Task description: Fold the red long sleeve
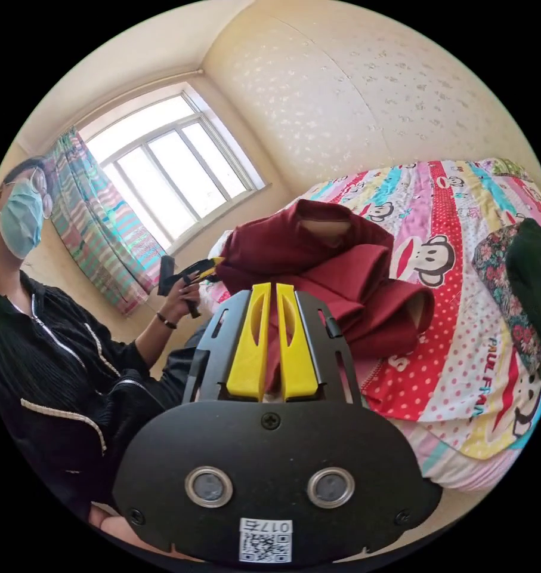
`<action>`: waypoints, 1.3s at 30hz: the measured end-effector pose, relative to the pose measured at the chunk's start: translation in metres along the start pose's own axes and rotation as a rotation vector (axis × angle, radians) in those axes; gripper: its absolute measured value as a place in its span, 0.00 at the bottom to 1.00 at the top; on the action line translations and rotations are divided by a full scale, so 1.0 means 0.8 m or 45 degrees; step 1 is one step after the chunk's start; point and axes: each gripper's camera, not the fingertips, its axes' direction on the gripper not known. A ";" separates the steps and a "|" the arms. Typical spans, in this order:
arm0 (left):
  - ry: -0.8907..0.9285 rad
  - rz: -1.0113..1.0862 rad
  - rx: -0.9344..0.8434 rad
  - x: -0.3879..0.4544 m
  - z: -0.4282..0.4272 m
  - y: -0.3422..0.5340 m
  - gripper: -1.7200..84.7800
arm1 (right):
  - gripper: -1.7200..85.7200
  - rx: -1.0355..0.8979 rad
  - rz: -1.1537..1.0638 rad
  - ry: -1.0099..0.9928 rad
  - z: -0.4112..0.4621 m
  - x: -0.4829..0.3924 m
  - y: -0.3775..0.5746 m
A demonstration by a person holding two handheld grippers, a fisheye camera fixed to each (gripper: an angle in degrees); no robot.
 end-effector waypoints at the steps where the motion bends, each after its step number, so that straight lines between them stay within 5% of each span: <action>1: 0.039 -0.098 0.014 -0.022 -0.007 0.011 0.06 | 0.08 -0.036 -0.013 0.059 0.020 0.014 -0.015; 8: 0.128 -0.253 0.078 -0.080 -0.061 0.041 0.06 | 0.13 -0.246 -0.148 0.404 0.164 0.108 -0.123; 14: 0.171 -0.044 -0.012 -0.048 -0.041 -0.013 0.14 | 0.13 -0.433 -0.127 0.541 0.264 0.214 -0.190; 23: -0.068 0.046 -0.370 0.004 0.160 -0.157 0.24 | 0.13 -0.762 -0.109 0.487 0.374 0.306 -0.142; 27: 0.047 -0.099 -0.741 -0.027 0.270 -0.122 0.22 | 0.13 -0.547 -0.168 0.493 0.359 0.311 -0.097; 32: 0.047 -0.066 -0.432 -0.031 0.233 -0.042 0.13 | 0.12 -0.491 -0.325 0.623 0.346 0.282 -0.081; 34: 0.470 -0.021 -0.342 -0.033 0.206 -0.024 0.08 | 0.12 -0.486 -0.352 0.634 0.337 0.277 -0.080; 36: 0.599 0.067 -0.307 -0.025 0.181 -0.014 0.07 | 0.12 -0.463 -0.370 0.636 0.320 0.272 -0.081; 39: 0.437 0.431 -0.298 0.018 0.127 0.010 0.07 | 0.16 -0.315 -0.351 0.630 0.270 0.261 -0.084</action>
